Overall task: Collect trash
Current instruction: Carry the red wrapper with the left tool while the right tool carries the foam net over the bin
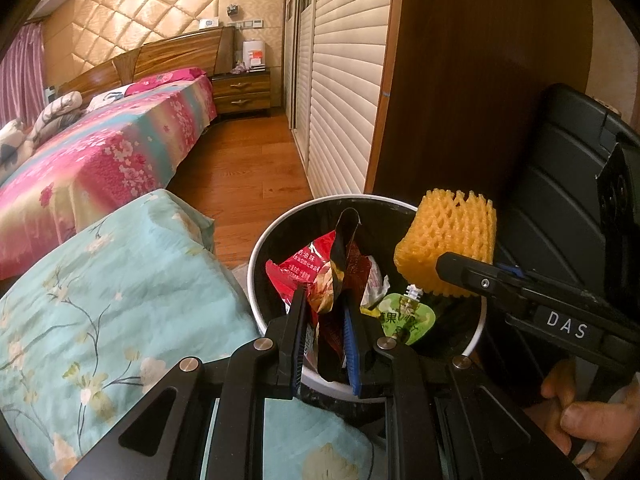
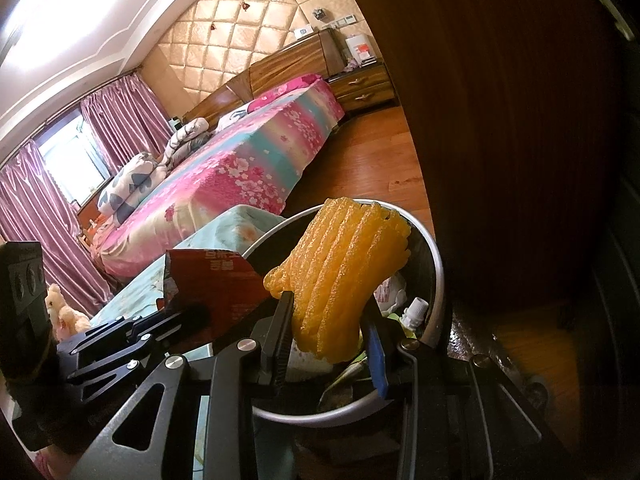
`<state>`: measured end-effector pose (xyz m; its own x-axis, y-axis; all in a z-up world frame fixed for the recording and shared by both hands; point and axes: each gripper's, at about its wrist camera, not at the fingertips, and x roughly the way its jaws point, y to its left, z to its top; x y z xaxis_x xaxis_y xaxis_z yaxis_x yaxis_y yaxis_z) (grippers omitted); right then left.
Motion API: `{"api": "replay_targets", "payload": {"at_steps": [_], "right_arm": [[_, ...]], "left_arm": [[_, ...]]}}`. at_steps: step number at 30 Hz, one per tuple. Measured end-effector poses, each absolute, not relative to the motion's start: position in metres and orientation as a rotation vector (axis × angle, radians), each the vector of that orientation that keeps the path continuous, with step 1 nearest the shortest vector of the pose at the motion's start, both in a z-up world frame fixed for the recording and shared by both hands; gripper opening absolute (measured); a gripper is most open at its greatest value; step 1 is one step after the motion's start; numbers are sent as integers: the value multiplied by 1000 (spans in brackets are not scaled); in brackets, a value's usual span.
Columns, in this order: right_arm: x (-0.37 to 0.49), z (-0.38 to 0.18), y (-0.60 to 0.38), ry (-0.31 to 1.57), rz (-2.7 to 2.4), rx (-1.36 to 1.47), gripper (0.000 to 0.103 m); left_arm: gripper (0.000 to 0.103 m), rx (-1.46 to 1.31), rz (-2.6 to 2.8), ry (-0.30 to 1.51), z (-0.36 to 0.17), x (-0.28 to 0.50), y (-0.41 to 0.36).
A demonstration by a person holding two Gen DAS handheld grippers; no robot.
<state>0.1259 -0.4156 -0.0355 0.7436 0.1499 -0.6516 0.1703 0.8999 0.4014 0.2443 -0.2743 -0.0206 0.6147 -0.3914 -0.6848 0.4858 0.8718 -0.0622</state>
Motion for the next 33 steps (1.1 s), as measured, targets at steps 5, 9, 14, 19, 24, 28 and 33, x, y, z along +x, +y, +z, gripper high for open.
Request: {"api": "replay_targets", "payload": {"at_steps": [5, 9, 14, 19, 24, 28, 33], "right_arm": [[127, -35, -415, 745, -14, 459, 33], [128, -37, -417, 752, -18, 458, 33], [129, -36, -419, 753, -26, 461, 33], [130, -37, -420, 754, -27, 463, 33], [130, -39, -420, 762, -26, 464, 34], [131, -40, -421, 765, -26, 463, 34], [135, -40, -421, 774, -26, 457, 35]], "left_arm": [[16, 133, -506, 764, -22, 247, -275], [16, 130, -505, 770, -22, 247, -275], [16, 132, -505, 774, -23, 249, -275], [16, 134, -504, 775, -22, 250, -275], [17, 133, -504, 778, -21, 253, -276], [17, 137, -507, 779, -20, 253, -278], [17, 140, -511, 781, -19, 253, -278]]}}
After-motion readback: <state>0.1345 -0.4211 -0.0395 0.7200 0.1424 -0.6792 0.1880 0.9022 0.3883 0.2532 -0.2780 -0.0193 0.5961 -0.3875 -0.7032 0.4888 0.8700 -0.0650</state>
